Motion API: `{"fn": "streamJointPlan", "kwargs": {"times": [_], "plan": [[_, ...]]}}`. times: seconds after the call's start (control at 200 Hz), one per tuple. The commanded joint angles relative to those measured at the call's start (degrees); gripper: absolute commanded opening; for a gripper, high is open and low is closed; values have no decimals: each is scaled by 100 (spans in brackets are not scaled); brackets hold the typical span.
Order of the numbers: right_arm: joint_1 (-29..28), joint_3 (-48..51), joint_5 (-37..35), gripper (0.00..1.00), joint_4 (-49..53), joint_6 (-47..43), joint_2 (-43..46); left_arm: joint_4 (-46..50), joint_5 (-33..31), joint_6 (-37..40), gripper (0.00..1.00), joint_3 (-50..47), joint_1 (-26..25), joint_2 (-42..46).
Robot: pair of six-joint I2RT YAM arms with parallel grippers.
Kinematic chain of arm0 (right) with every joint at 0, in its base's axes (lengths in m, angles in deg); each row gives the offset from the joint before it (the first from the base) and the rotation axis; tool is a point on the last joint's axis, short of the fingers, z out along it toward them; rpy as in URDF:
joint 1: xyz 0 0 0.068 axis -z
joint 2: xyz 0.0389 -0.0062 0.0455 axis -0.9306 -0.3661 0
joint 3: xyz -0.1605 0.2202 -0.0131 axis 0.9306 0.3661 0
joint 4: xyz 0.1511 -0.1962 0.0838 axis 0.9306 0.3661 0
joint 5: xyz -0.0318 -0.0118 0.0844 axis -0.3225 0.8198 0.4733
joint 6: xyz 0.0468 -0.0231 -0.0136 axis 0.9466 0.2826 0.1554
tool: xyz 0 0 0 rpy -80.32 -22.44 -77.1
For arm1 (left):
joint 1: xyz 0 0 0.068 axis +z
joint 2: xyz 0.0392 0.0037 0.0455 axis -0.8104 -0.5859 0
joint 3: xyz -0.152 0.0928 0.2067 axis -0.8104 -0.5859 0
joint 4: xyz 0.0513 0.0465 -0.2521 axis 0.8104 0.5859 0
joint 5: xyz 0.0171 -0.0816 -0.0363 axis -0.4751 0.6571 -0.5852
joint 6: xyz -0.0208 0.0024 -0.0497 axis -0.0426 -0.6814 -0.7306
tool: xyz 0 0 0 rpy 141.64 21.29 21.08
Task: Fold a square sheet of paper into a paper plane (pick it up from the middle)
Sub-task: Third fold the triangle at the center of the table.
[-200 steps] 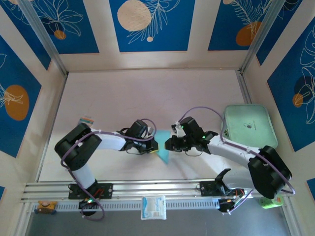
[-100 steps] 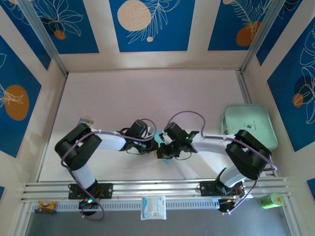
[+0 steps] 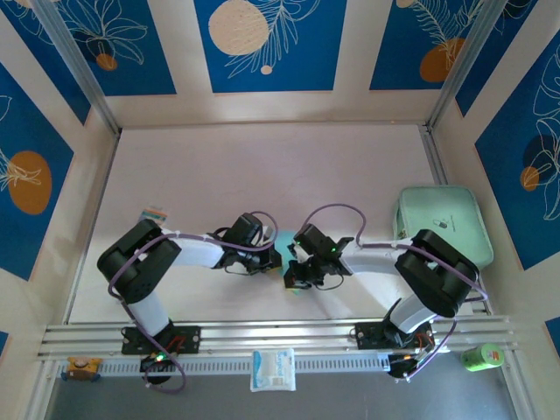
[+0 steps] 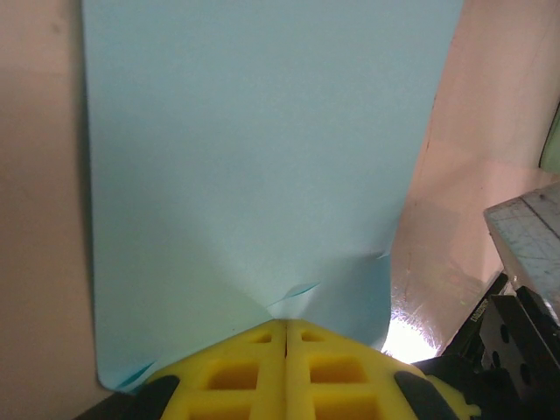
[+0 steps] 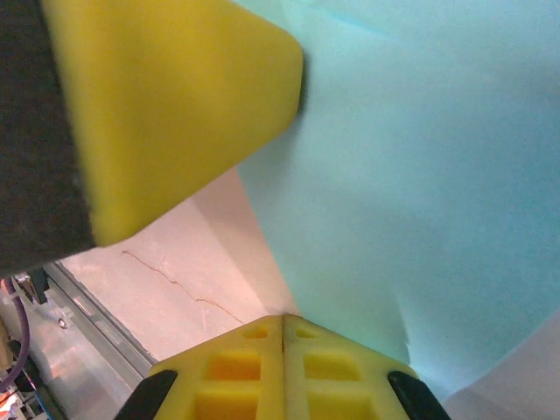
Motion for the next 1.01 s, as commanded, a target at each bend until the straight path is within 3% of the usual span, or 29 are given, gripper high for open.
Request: {"fn": "streamJointPlan", "kwargs": {"times": [0.0, 0.41, 0.64, 1.0], "plan": [[26, 278, 89, 3, -14, 175, 178, 364, -154, 173, 7, -11, -36, -223], [49, 1128, 373, 4, -599, 616, 795, 438, -203, 187, 6, 6, -33, -251], [172, 818, 432, 5, -293, 662, 1421, 378, -171, 195, 6, 7, -34, -235], [347, -11, 424, 5, -262, 623, -86, 350, -147, 206, 7, -11, -43, -225]]}}
